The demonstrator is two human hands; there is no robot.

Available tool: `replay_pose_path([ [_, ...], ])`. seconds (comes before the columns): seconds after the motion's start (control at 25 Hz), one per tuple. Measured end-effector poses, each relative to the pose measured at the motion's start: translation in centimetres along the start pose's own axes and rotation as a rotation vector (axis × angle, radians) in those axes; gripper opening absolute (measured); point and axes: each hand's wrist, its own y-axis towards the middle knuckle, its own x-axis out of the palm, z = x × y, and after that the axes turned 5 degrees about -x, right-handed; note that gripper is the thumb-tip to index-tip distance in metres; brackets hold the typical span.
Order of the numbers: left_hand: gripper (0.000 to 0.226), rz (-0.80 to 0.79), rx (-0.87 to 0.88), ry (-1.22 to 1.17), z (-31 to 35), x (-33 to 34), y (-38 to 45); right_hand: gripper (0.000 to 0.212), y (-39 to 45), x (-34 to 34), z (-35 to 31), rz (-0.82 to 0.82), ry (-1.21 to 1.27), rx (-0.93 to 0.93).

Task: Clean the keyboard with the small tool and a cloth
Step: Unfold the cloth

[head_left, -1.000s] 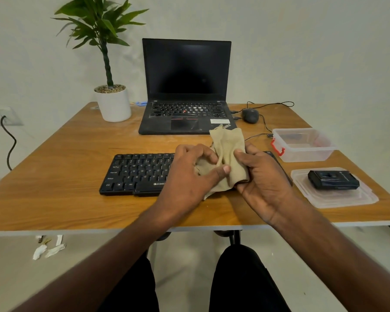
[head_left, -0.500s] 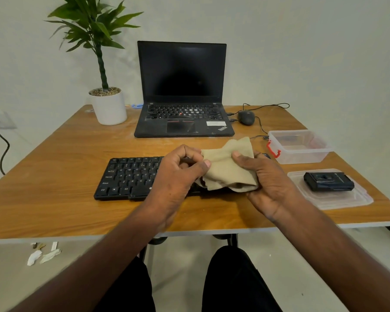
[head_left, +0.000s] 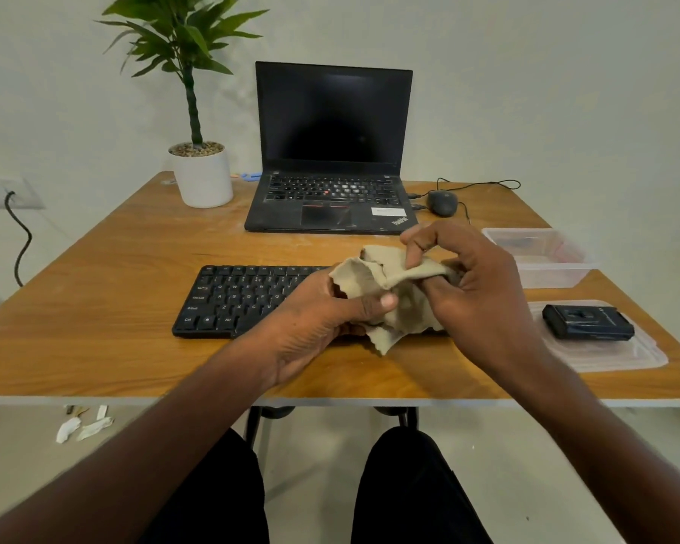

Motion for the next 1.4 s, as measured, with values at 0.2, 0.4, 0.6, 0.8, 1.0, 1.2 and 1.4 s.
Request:
replay_pose_path([
  [0.2,0.041,0.11,0.132,0.193,1.3,-0.2,-0.4,0.023,0.3,-0.5,-0.5,0.076,0.099,0.004],
  [0.4,0.048,-0.006,0.133,0.252,2.6,-0.9,-0.9,0.024,0.6,-0.9,-0.4,-0.057,0.115,0.1],
  [0.6,0.028,0.013,0.06,0.211,2.5,-0.5,-1.1,0.037,0.4,0.0,-0.5,0.101,0.559,0.54],
  [0.8,0.033,0.207,-0.014,-0.027,2.4,-0.1,-0.5,0.04,0.1,0.5,-0.2,-0.012,1.009,0.993],
  [1.0,0.031,0.07,-0.065,-0.152,2.7,-0.6,-0.6,0.042,0.1,0.9,0.8,0.103,1.019,0.959],
  [1.2,0.043,0.07,-0.05,-0.111,2.2,-1.1,-0.3,0.049,0.4,0.2,0.8,0.055,1.131,0.892],
  [1.4,0.049,0.011,-0.138,-0.106,2.2,-1.6,-0.5,0.037,0.1,0.4,0.9,0.002,1.178,1.01],
])
